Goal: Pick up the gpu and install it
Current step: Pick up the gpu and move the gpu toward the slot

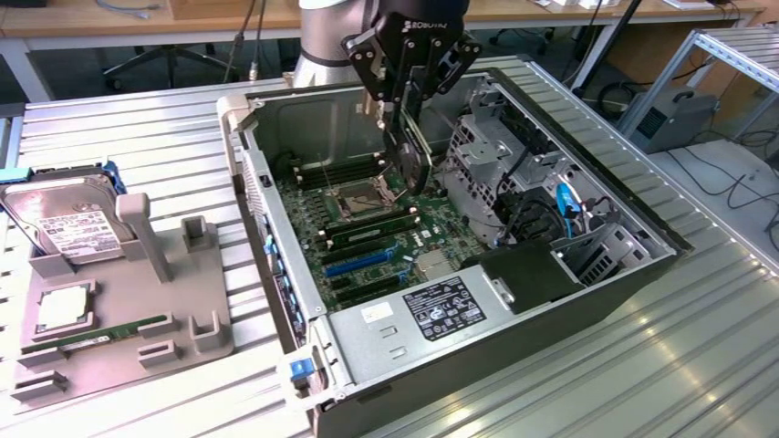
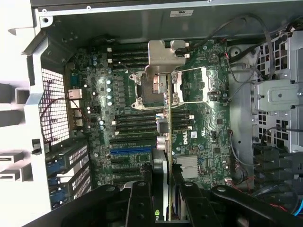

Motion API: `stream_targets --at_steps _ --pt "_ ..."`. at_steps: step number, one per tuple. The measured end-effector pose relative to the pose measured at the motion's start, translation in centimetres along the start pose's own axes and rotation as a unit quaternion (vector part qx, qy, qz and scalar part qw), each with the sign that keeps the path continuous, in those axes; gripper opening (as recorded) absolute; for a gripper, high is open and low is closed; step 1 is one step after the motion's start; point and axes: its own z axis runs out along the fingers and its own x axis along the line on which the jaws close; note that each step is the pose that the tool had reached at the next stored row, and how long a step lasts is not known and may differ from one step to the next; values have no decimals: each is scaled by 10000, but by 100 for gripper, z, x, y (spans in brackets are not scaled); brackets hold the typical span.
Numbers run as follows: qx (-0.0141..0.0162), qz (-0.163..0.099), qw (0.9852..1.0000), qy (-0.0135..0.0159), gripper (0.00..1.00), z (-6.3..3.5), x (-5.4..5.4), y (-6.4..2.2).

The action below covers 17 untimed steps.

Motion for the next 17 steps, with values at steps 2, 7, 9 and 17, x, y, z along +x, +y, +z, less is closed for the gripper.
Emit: stream_targets --at_steps 2,7,9,17 --pt "0 0 10000 0 27 6 -17 1" --pt "0 0 10000 0 27 26 -75 6" --pt "0 0 10000 0 27 33 -96 7" --pt "0 0 10000 0 27 98 -103 8"
